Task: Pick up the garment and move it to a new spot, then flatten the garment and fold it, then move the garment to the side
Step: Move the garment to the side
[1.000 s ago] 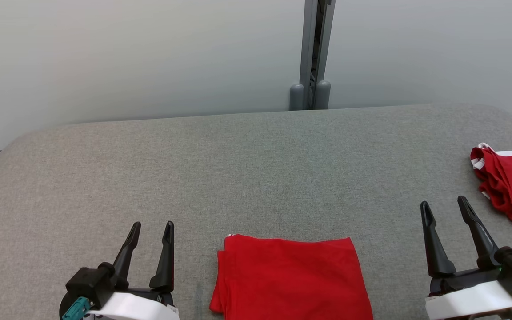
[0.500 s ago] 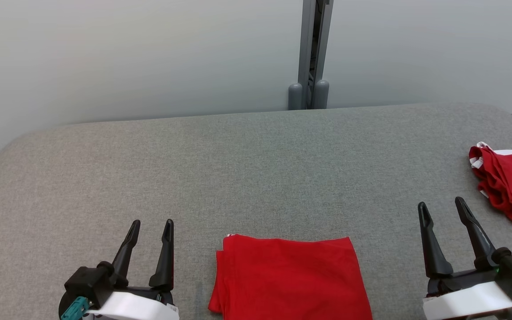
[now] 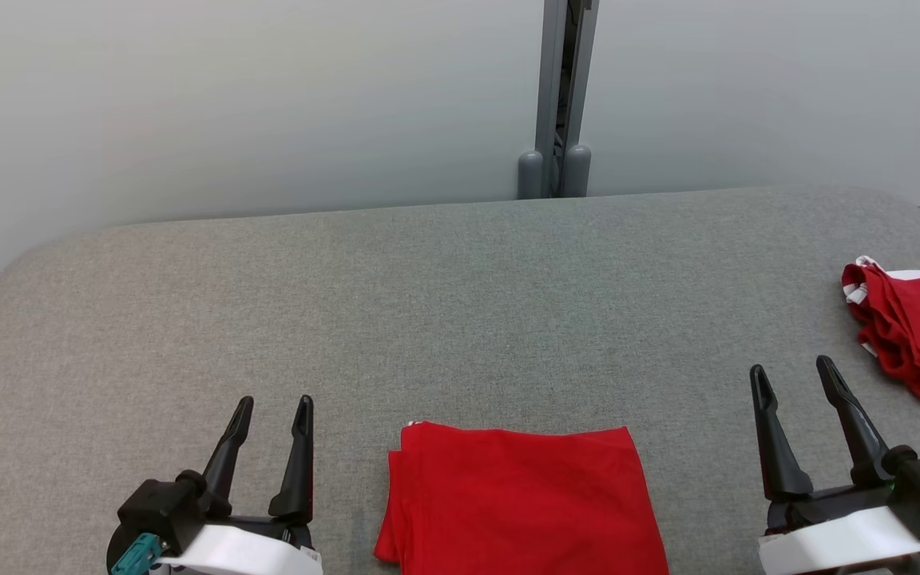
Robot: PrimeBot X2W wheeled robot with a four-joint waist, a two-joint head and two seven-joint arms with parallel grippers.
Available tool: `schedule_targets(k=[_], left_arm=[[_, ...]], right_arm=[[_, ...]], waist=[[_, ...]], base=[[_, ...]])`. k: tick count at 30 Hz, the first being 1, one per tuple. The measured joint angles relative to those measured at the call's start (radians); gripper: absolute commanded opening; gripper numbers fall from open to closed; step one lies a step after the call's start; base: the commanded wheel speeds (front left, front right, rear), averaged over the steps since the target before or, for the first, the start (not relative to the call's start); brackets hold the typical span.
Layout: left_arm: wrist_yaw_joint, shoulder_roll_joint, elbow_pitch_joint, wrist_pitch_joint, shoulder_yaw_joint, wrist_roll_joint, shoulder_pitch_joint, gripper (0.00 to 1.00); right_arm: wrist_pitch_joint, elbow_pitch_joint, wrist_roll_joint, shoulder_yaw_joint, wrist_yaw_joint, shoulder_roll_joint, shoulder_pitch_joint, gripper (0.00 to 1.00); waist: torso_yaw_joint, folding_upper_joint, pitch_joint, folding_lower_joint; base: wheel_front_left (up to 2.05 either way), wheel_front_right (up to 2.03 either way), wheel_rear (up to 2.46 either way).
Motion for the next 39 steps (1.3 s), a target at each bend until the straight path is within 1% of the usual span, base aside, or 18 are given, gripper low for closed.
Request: schedule_targets(k=[9, 12, 19, 24, 27, 33, 39], left_arm=[[0.0, 0.0, 0.0, 0.0, -0.001, 0.0, 0.0, 1.0], [0.0, 0.0, 0.002, 0.0, -0.003, 0.0, 0.0, 1.0], [-0.001, 0.0, 0.014, 0.0, -0.011, 0.0, 0.0, 1.0], [-0.006, 0.0, 0.019, 0.0, -0.016, 0.002, -0.001, 1.0], [-0.008, 0.0, 0.022, 0.0, -0.016, 0.006, -0.001, 1.0], [-0.009, 0.0, 0.026, 0.0, -0.017, 0.009, -0.005, 1.0], [-0.01, 0.0, 0.028, 0.0, -0.026, 0.01, -0.018, 1.0]], right_arm=[[0.0, 0.007, 0.001, 0.001, 0.0, -0.001, 0.0, 1.0], [0.0, 0.026, 0.011, 0.011, 0.0, -0.004, 0.0, 1.0], [0.0, 0.102, 0.079, 0.076, 0.0, -0.02, 0.011, 1.0], [0.006, 0.193, 0.147, 0.119, 0.0, -0.02, 0.016, 1.0], [0.008, 0.227, 0.181, 0.159, 0.0, -0.024, 0.012, 1.0], [0.057, 0.298, 0.262, 0.235, 0.0, -0.039, -0.008, 1.0], [0.115, 0.37, 0.334, 0.262, 0.0, -0.032, -0.045, 1.0]], waist=[[0.001, 0.0, -0.003, 0.0], [0.002, 0.0, -0.002, 0.0], [0.011, 0.0, 0.007, 0.0], [0.021, 0.0, 0.015, 0.0], [0.026, 0.0, 0.02, 0.0], [0.033, 0.0, 0.03, 0.0], [0.043, 0.0, 0.046, 0.0]], base=[[0.0, 0.0, 0.0], [0.0, 0.0, 0.0], [0.0, 0.0, 0.0], [0.0, 0.0, 0.0], [0.0, 0.0, 0.0], [0.0, 0.0, 0.0], [0.0, 0.0, 0.0]])
